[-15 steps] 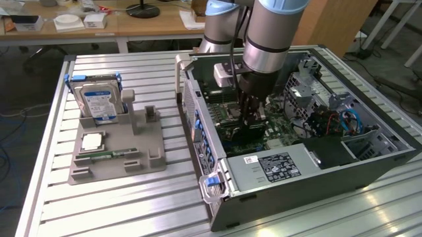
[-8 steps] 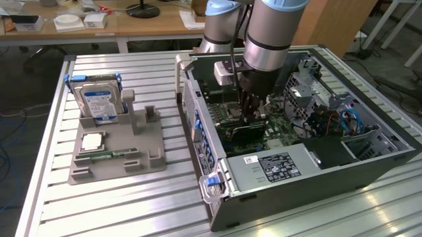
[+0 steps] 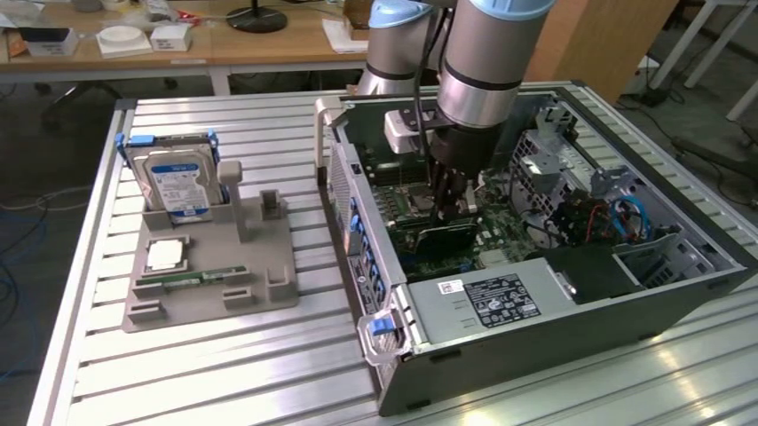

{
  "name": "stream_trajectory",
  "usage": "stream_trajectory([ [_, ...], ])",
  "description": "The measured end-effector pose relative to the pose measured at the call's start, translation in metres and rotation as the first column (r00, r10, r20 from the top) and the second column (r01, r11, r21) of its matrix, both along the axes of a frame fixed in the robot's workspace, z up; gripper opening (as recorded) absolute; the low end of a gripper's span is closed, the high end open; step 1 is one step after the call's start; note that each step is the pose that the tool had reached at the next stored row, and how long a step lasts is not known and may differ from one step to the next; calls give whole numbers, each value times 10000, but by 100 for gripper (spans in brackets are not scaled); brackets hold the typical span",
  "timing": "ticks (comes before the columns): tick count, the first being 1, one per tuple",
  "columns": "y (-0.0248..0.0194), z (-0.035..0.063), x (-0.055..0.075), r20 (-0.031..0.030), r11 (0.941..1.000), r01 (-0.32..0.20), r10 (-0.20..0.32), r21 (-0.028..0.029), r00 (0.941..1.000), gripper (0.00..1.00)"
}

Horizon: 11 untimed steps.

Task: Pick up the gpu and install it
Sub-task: 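Press down on the gpu until it lock into place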

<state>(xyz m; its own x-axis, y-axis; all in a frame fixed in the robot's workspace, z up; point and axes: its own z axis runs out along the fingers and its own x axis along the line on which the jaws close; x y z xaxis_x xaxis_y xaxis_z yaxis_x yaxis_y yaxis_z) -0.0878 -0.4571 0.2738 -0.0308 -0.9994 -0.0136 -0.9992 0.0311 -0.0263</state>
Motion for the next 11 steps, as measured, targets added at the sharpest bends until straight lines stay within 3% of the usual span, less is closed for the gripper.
stream_trajectory([
  [6, 0, 0, -5, 0, 10000, 0, 0, 0, 10000, 10],
  [11, -1, -1, -148, 0, 10000, 1, -1, -1, 10000, 10],
])
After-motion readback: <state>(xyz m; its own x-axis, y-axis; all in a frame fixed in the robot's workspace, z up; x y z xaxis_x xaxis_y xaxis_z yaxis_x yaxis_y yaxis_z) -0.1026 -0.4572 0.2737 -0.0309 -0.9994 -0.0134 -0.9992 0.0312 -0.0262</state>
